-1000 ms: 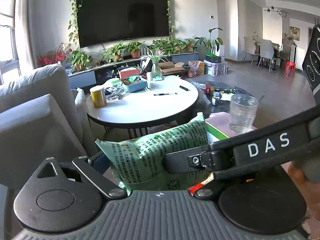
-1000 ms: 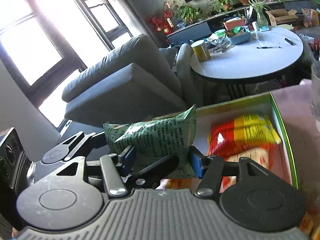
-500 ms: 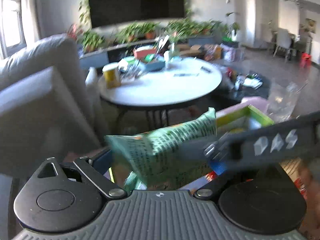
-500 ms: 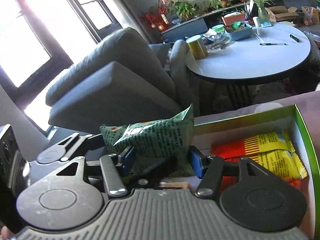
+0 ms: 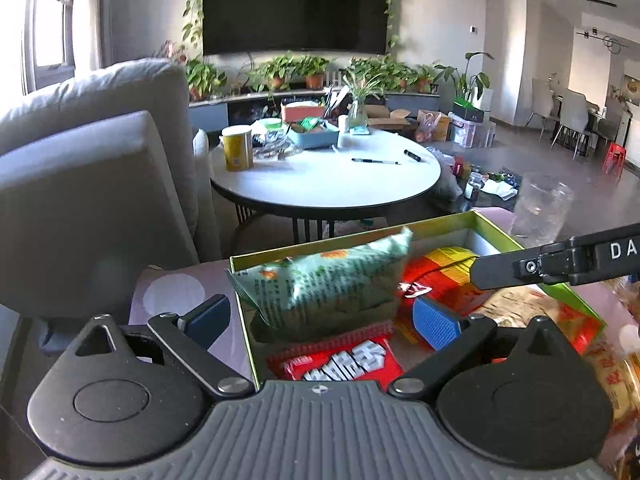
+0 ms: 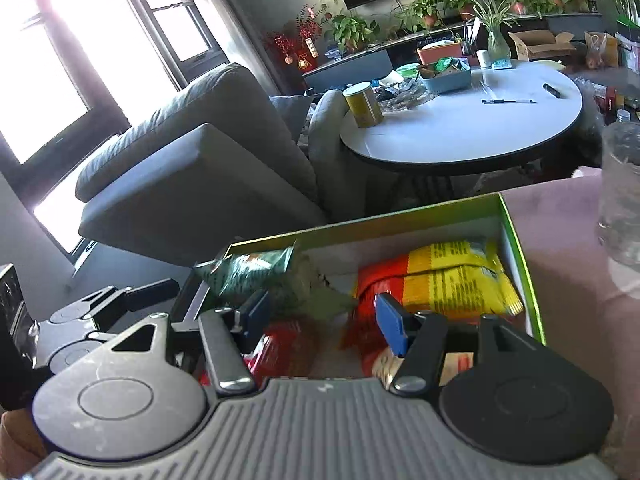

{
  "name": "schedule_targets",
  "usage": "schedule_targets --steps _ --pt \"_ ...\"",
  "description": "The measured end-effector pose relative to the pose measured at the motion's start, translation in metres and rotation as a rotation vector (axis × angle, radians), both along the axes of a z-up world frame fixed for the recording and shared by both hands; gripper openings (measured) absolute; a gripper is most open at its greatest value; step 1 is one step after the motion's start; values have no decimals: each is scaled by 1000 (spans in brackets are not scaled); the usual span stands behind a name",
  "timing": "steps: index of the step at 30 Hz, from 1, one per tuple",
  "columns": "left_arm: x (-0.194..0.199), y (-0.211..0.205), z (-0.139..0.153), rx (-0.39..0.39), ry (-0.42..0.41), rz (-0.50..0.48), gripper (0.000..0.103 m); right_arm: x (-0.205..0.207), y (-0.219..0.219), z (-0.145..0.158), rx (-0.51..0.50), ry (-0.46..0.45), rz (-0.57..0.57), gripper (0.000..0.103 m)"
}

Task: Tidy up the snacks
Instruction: 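Lower the green bag into the box and open the right gripper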

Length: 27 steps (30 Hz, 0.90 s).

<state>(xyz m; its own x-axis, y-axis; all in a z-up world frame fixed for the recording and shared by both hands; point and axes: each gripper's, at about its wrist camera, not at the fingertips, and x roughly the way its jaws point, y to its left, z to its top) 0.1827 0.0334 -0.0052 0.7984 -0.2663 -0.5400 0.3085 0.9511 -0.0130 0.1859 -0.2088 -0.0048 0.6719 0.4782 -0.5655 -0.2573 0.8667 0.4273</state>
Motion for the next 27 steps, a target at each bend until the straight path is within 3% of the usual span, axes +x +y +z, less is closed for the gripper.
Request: schedule_targets --steps 15,20,27 --pt "-106 -18 9 3 0 -122 99 -72 -15 18 -77 -101 63 70" --pt "-147 -22 0 25 68 -172 99 -88 -24 17 -69 -101 66 73" --pt "-196 -18 -20 44 144 -161 99 -116 -32 7 -63 -76 75 75"
